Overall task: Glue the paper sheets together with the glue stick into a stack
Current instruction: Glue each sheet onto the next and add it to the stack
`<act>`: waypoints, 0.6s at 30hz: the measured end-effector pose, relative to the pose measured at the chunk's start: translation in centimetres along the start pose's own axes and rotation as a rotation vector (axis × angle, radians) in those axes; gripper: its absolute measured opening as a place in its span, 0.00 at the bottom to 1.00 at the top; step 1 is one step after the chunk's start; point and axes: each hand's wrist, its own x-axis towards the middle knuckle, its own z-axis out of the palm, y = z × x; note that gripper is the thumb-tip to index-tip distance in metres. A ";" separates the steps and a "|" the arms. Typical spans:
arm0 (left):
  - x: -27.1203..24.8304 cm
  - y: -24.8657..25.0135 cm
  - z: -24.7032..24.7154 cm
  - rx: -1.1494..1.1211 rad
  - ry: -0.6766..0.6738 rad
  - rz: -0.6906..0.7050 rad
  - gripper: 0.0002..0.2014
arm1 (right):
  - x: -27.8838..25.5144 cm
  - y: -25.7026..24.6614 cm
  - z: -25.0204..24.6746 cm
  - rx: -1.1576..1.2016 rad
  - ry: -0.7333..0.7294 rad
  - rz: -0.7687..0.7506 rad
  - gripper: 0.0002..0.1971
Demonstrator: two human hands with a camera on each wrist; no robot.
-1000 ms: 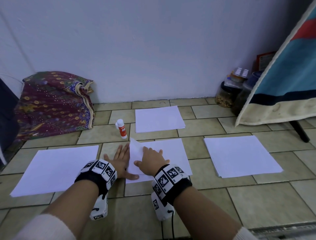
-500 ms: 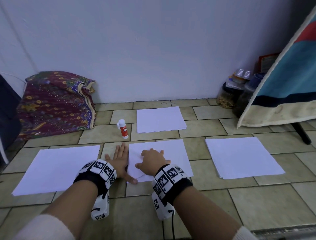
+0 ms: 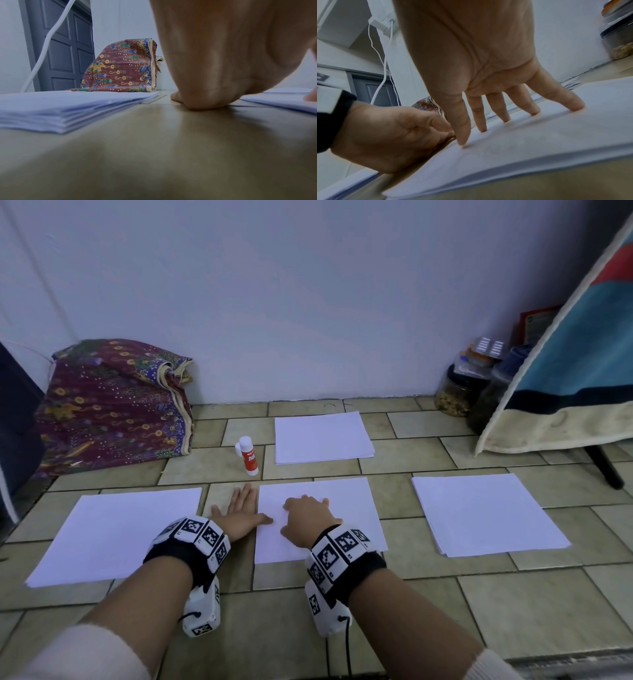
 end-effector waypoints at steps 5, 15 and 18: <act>-0.6 -0.7 0.1 0.085 -0.049 0.083 0.65 | -0.7 0.0 -0.2 -0.047 0.008 -0.023 0.32; -1.3 0.3 -0.4 0.553 -0.073 0.112 0.58 | -0.8 -1.5 0.0 -0.312 0.032 0.027 0.33; -1.2 0.5 -0.4 0.644 -0.030 0.102 0.58 | -0.5 -2.6 -0.4 -0.450 0.079 -0.035 0.30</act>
